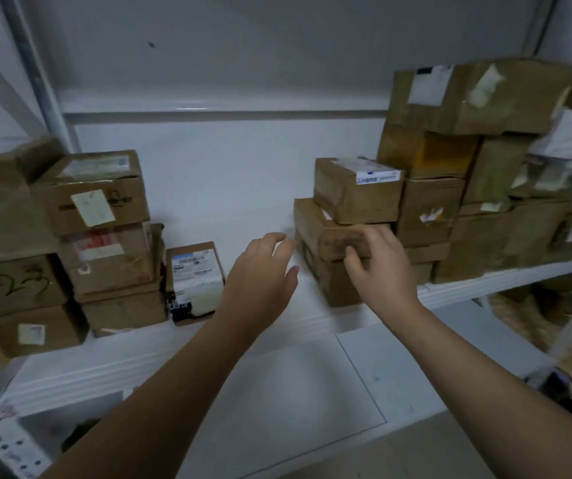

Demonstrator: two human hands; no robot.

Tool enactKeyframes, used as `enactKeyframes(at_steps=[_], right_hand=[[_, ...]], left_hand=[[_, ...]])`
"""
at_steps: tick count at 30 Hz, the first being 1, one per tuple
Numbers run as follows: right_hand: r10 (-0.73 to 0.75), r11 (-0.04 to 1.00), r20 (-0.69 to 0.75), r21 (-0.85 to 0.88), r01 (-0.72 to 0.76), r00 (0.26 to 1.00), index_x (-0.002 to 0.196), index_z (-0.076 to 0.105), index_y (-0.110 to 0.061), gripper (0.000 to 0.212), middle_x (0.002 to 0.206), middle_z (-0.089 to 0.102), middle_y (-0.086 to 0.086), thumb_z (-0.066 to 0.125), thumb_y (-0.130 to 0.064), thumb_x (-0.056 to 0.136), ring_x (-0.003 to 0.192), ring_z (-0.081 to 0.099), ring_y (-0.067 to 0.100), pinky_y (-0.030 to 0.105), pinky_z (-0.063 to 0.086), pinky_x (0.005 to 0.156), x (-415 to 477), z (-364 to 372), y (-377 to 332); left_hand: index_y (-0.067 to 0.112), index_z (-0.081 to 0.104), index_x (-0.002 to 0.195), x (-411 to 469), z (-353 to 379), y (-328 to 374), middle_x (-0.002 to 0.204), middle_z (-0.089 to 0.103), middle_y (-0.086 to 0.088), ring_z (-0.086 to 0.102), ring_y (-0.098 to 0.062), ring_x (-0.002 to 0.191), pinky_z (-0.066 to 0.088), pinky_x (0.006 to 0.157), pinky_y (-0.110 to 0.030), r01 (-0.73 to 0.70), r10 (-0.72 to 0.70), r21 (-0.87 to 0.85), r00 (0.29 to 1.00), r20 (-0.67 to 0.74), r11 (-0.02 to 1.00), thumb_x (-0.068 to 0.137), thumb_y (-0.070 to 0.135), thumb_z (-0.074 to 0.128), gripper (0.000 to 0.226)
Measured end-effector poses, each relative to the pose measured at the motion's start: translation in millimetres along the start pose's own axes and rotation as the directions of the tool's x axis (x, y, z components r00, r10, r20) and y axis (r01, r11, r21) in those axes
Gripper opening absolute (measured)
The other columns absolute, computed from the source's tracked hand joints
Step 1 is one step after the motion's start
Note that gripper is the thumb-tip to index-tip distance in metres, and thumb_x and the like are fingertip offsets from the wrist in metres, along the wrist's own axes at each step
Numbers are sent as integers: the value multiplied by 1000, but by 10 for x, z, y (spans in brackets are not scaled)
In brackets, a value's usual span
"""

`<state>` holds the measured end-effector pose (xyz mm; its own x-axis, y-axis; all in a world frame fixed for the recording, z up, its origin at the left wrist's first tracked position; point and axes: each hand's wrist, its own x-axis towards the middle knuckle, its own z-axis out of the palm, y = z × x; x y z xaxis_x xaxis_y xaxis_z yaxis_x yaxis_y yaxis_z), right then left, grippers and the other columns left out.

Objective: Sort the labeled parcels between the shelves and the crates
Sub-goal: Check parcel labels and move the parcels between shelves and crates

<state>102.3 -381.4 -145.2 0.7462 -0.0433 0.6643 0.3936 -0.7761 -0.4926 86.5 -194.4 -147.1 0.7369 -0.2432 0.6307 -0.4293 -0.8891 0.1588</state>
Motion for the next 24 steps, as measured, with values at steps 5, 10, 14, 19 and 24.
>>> enactKeyframes(at_steps=[5,10,14,19,24], right_hand=[[22,1000,9,13,-22,1000,127,54,-16,37,129,49,4,57,-19,90,119,46,21,24,35,93,289,-323,339],[35,999,57,36,-37,998,133,49,-17,45,135,44,3,58,-22,90,124,41,19,21,28,96,611,-468,581],[43,993,81,110,-52,996,134,47,-18,46,133,44,3,57,-23,90,124,42,20,29,35,101,819,-498,695],[39,985,67,167,-49,997,139,44,-16,51,135,47,2,55,-30,92,120,47,20,40,43,101,949,-502,771],[-2,972,89,234,-19,996,142,42,-16,53,136,52,3,55,-34,94,123,48,21,45,43,102,985,-498,808]], left_hand=[[13,45,135,644,165,400,139,43,-9,44,-28,121,42,93,-38,-45,39,-70,996,-82,997,88,20,57,49],[23,24,147,1273,342,589,155,15,-9,32,-30,132,41,97,-43,-7,10,49,999,-51,999,90,34,58,68],[27,27,146,1469,469,560,155,17,-6,36,-30,132,41,99,-42,98,-99,18,993,71,995,90,41,57,65],[23,34,143,1369,585,602,154,21,-5,39,-27,132,38,103,-38,166,-170,-129,985,-17,978,90,34,60,60],[16,42,138,1285,589,668,150,28,-3,41,-23,130,36,102,-30,117,-145,-184,978,-149,976,88,23,65,55]])
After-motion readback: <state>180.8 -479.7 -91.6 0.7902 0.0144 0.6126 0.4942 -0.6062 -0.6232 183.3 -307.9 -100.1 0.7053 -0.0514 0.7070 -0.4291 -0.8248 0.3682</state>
